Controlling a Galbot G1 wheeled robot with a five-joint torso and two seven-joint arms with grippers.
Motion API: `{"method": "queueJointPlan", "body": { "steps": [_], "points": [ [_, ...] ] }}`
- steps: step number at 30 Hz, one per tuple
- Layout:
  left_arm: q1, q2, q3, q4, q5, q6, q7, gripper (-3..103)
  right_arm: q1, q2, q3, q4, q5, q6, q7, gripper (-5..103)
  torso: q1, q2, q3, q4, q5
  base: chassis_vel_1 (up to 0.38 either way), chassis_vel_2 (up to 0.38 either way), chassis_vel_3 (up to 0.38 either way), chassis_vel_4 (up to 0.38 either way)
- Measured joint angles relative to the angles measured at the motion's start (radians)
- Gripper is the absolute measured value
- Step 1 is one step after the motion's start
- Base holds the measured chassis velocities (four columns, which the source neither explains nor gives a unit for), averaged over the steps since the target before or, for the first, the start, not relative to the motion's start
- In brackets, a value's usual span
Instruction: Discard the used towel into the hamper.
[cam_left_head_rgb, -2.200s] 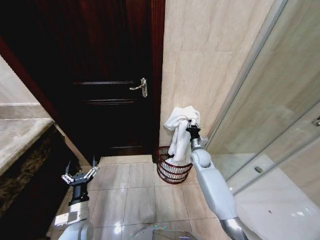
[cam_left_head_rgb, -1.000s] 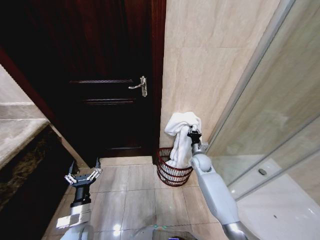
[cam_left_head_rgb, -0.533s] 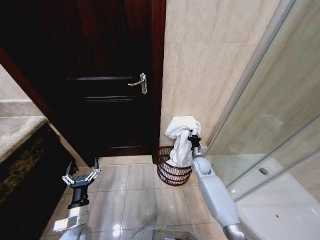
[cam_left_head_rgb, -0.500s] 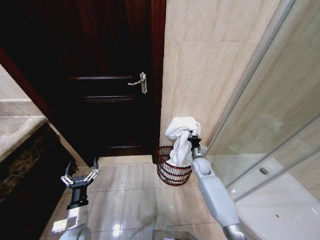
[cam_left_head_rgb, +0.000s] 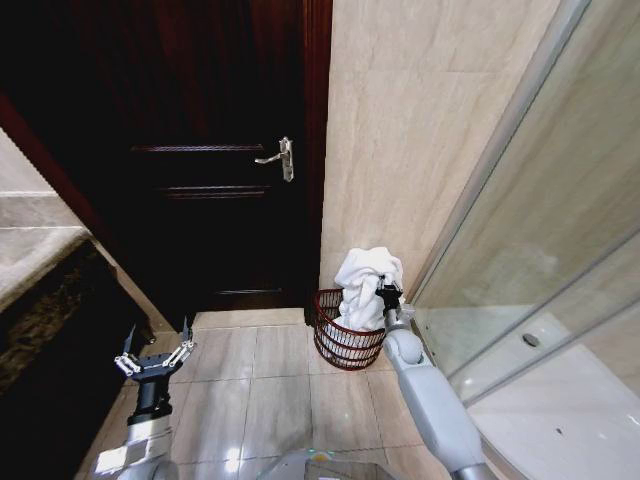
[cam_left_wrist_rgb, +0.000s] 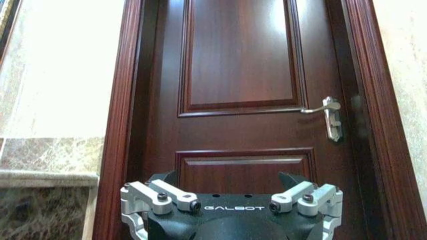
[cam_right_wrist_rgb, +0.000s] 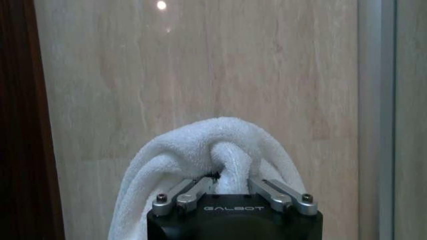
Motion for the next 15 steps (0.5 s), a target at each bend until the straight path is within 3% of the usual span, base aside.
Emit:
{"method": "queueJointPlan", "body": {
  "steps": [7, 15],
  "points": [
    [0.002, 0.000, 0.000, -0.010, -0.001, 0.004, 0.002, 100, -0.032, -0.017, 0.005, 0.065, 0.029, -0.099, 0.004, 12, -0.012, -0.031, -0.019, 0.0000, -0.0001, 0.000, 0.000, 0.000, 0.000],
    [0.002, 0.000, 0.004, -0.026, 0.004, 0.017, 0.003, 100, -0.059, -0.014, 0.005, 0.090, 0.026, -0.136, 0.001, 12, -0.026, -0.063, -0.037, -0.0001, 0.0000, 0.000, 0.000, 0.000, 0.000]
  ]
}}
